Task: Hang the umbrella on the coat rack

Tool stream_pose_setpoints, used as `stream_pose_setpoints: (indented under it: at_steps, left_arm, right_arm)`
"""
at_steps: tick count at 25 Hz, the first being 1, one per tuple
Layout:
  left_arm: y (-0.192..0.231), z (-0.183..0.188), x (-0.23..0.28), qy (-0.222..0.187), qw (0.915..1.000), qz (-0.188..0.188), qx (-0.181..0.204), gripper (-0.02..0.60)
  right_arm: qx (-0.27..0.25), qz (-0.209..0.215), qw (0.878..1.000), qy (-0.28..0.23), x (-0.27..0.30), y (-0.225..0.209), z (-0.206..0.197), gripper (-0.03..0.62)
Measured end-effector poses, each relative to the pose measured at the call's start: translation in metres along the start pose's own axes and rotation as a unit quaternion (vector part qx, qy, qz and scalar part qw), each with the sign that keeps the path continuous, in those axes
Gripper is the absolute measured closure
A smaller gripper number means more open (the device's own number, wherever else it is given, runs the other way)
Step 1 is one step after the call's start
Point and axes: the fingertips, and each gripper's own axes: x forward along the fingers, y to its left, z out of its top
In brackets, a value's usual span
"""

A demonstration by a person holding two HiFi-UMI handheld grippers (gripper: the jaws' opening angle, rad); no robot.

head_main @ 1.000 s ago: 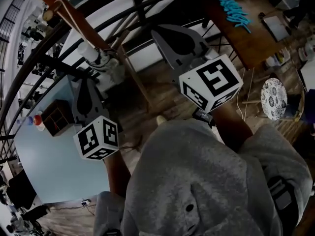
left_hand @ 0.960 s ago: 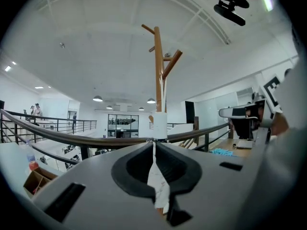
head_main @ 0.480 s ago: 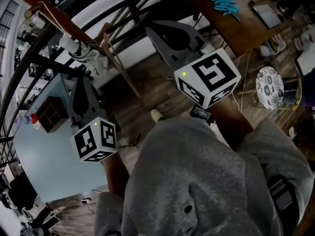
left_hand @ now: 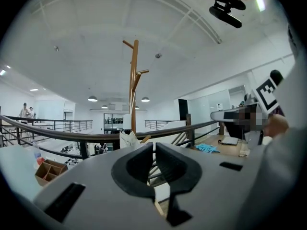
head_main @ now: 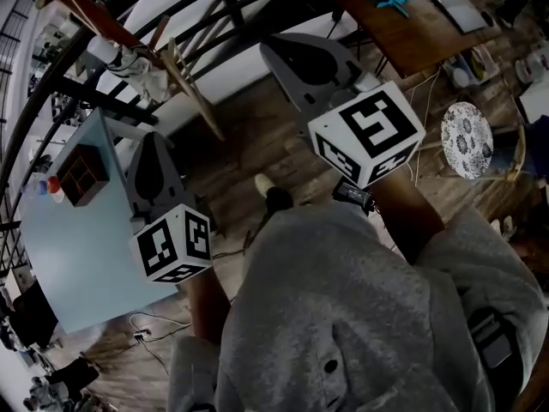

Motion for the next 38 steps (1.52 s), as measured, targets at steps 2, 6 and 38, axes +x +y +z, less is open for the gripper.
stream_pose_setpoints:
  at_steps: [2, 6, 38]
  left_arm:
    - [-0.013, -0.001, -0.021, 0.0, 1.0, 0.005, 0.0, 0.552]
    - [-0.035, -0.004, -0.061, 0.0, 0.9998, 0.017, 0.004, 0.552]
    - [-0.009, -0.012, -0.141, 0.027, 0.9995, -0.012, -0.015, 0.551]
  right_arm:
    - [0.0, 0.006, 1.0, -0.001, -0.021, 0.005, -0.001, 0.569]
    - [0.002, 0.02, 1.0, -0.006, -0.057, 0.019, -0.001, 0.569]
    - [0.005, 0.02, 0.999, 0.042, -0.098, 0.11, -0.01, 0.569]
